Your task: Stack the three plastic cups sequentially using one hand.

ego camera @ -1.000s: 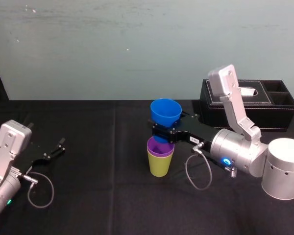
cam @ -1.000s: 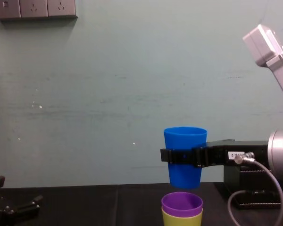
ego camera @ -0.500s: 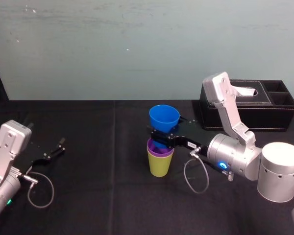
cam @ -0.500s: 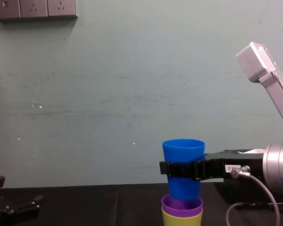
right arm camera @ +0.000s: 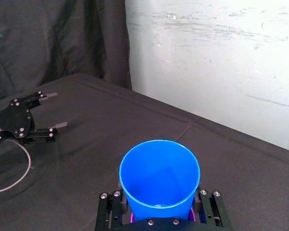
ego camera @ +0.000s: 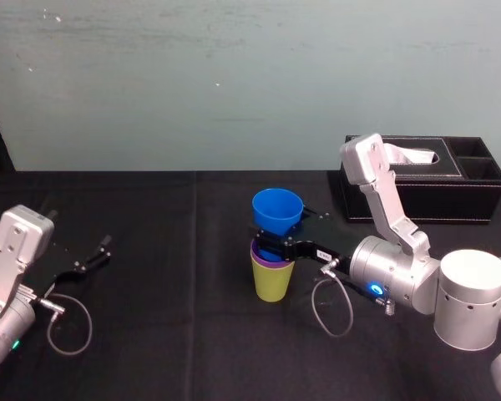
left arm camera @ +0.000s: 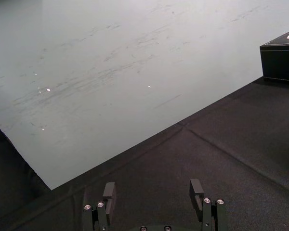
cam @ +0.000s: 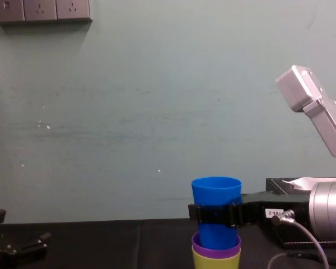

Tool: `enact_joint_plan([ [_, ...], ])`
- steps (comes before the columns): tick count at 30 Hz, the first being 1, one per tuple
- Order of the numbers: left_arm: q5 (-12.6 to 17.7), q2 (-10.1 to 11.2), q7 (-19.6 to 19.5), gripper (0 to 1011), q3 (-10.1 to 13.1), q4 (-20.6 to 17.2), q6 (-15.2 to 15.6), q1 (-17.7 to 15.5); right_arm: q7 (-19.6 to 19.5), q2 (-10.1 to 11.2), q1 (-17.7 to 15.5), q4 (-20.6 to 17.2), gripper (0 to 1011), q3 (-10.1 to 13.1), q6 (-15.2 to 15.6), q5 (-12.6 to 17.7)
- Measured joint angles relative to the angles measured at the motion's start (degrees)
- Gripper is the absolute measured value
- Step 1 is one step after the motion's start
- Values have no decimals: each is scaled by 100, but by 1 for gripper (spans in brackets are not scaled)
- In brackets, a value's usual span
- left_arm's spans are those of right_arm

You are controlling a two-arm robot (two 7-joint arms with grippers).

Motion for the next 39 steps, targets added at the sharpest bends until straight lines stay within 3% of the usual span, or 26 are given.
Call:
enact_joint_plan([
  [25,0,0,0,1000,0,0,0,0,10,-82,9,208,732,-60,-102,-147],
  [33,0,0,0,1000,0,0,0,0,11,-78,8,195,929,-53,-99,-130],
  [39,0,0,0,1000,0,0,0,0,12,-76,9,192,1003,-50,-97,-122],
])
